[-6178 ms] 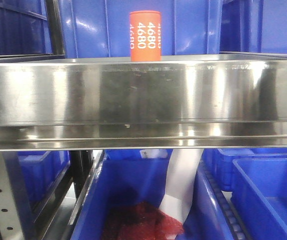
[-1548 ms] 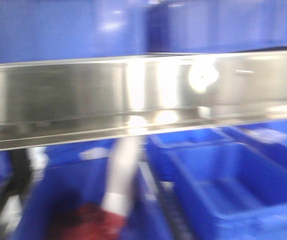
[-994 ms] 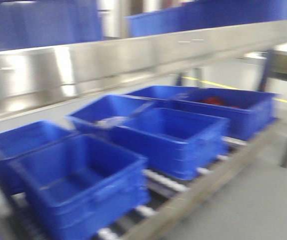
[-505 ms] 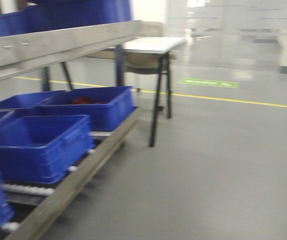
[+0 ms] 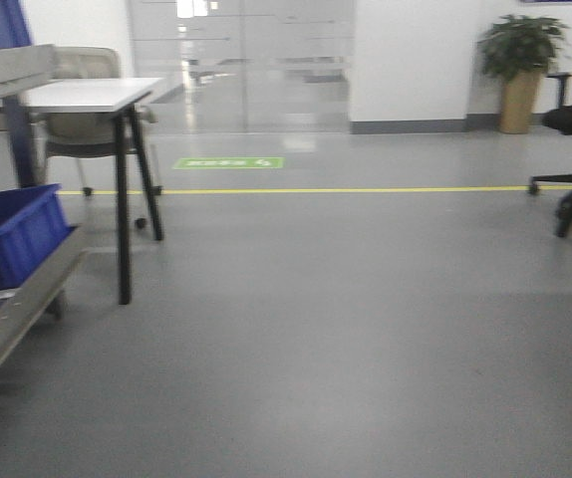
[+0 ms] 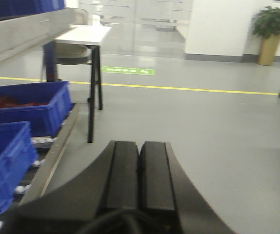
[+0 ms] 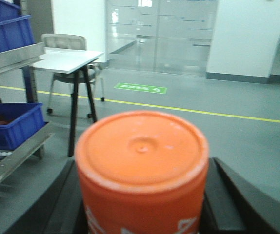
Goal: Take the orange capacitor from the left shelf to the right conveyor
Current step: 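Drive the base away from the shelf holding the cylinder in the right gripper, then turn and drive the base up to the red-framed conveyor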
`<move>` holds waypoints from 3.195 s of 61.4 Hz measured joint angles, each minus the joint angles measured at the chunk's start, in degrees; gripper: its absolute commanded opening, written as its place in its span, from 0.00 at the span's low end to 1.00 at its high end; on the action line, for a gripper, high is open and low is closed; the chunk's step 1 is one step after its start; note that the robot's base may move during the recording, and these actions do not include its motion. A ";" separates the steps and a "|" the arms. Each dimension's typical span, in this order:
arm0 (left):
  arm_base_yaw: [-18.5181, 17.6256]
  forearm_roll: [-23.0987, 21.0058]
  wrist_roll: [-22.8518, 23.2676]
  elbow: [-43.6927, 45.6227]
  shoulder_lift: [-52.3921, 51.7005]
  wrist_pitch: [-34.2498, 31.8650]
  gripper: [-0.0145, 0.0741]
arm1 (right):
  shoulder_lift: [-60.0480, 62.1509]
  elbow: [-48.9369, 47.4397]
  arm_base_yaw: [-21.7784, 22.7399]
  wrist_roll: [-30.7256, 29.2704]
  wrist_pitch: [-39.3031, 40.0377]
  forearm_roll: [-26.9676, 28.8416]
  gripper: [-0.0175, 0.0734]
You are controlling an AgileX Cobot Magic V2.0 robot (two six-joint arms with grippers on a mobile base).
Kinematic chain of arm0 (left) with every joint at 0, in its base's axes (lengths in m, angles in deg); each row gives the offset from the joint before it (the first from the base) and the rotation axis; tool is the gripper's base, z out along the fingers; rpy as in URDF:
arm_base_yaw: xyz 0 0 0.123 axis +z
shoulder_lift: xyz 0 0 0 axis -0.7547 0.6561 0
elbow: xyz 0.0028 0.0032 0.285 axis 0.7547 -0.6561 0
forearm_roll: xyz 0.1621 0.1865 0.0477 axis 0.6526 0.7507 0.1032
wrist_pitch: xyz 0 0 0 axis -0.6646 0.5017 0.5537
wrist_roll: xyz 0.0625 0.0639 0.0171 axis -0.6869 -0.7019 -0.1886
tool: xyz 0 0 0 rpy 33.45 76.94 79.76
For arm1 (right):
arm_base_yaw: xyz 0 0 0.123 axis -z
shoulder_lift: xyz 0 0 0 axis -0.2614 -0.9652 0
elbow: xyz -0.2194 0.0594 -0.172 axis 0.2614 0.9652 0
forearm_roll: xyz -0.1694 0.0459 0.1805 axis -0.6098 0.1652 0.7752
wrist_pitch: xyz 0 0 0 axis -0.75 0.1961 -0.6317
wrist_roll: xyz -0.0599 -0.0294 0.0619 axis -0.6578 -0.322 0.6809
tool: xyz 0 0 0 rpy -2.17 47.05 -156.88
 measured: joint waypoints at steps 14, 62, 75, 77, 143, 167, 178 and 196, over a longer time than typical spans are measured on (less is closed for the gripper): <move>0.00 0.00 0.00 0.00 0.00 0.00 0.02 | 0.00 -0.04 0.03 0.00 0.00 0.00 0.27; 0.00 0.00 0.00 0.00 0.00 0.00 0.02 | 0.00 -0.04 0.03 0.00 0.00 0.00 0.27; 0.00 0.00 0.00 0.00 0.00 0.00 0.02 | 0.00 -0.04 0.03 0.00 0.00 0.00 0.27; 0.00 0.00 0.00 0.00 0.00 0.00 0.02 | 0.00 -0.04 0.03 0.00 0.00 0.00 0.27; 0.00 0.00 0.00 0.00 0.00 0.00 0.02 | 0.00 -0.13 0.13 0.00 -0.21 0.00 0.27; 0.00 0.00 0.00 0.00 0.00 0.00 0.02 | -0.10 -0.13 0.13 0.00 -0.43 0.00 0.27; 0.00 0.00 0.00 0.00 0.00 0.00 0.02 | -0.10 -0.13 0.13 0.00 -0.43 0.00 0.27; 0.00 0.00 0.00 0.00 0.00 0.00 0.02 | -0.10 -0.13 0.13 0.03 -0.51 0.00 0.27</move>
